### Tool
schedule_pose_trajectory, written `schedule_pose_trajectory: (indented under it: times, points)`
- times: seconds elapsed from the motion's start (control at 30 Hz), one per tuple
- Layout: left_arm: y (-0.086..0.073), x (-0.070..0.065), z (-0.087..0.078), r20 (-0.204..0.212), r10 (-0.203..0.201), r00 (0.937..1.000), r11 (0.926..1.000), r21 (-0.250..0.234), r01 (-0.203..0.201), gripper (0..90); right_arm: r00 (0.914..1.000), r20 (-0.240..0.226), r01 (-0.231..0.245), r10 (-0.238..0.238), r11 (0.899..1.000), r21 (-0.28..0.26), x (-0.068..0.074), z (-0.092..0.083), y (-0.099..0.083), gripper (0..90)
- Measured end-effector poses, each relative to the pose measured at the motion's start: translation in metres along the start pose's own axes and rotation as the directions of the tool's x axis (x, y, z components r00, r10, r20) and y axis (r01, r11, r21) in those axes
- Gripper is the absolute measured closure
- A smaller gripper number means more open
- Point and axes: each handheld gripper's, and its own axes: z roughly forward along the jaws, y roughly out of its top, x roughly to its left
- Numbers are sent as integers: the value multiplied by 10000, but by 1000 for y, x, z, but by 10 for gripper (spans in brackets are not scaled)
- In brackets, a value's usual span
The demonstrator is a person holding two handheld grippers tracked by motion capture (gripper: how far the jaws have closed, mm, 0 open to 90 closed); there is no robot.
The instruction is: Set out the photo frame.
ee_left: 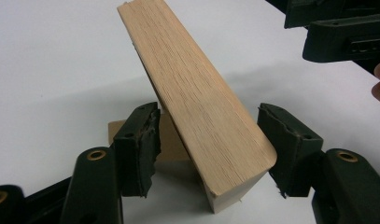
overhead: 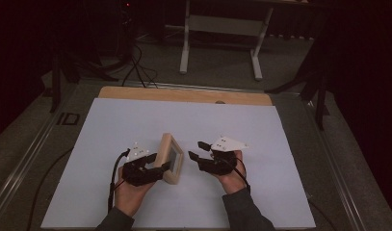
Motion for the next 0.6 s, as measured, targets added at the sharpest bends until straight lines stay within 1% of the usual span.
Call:
schedule_pose_trajectory:
  times: [0.23, 0.6]
  points:
    - [0, 0, 1, 157, 3, 9999, 10000, 57, -4, 456, 10000, 16, 8, -8, 10000, 6, 0, 0, 0, 470]
    - [0, 0, 1, 253, -88, 9996, 9999, 134, 84, 472, 10000, 67, -30, 30, 10000, -57, -1, -2, 1, 469]
